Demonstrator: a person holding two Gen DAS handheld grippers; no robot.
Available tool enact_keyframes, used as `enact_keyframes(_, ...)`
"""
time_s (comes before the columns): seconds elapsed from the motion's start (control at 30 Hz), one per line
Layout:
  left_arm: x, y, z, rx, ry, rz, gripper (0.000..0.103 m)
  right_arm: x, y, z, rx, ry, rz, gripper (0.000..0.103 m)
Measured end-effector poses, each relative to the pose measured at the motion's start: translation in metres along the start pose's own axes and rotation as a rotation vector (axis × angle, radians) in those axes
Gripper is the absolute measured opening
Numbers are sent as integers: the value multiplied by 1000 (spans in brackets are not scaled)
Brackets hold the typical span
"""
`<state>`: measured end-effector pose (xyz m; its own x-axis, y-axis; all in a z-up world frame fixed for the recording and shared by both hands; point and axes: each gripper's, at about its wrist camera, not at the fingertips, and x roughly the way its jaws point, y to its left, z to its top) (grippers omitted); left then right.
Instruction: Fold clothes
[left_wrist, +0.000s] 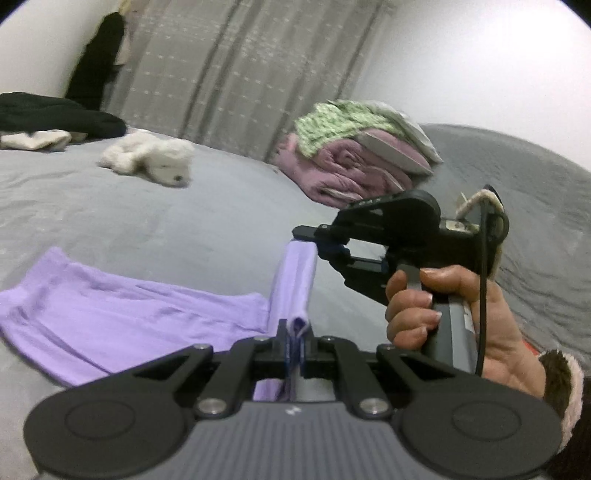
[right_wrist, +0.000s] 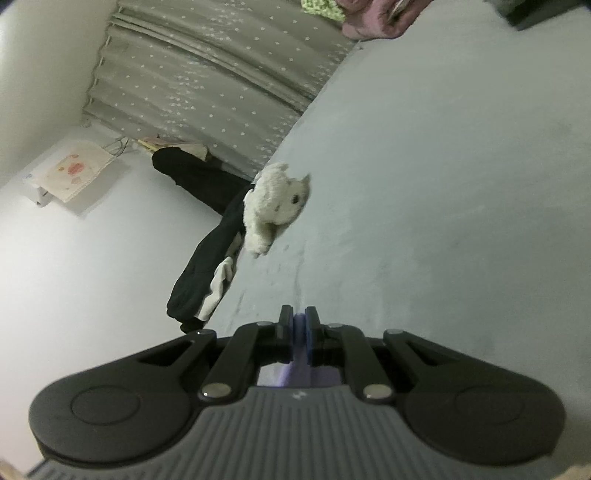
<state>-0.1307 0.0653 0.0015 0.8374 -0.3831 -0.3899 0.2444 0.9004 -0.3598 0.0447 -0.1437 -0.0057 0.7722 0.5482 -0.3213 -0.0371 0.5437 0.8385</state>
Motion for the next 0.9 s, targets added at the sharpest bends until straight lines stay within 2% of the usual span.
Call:
enact_keyframes(0.5,-32,94,13,-165,-47,189,4,57,56,-54,-127,62,14,8)
enact_keyframes(0.9,-47,148,14,-285,-38,334,4,103,73,-96,-167,112,12,8)
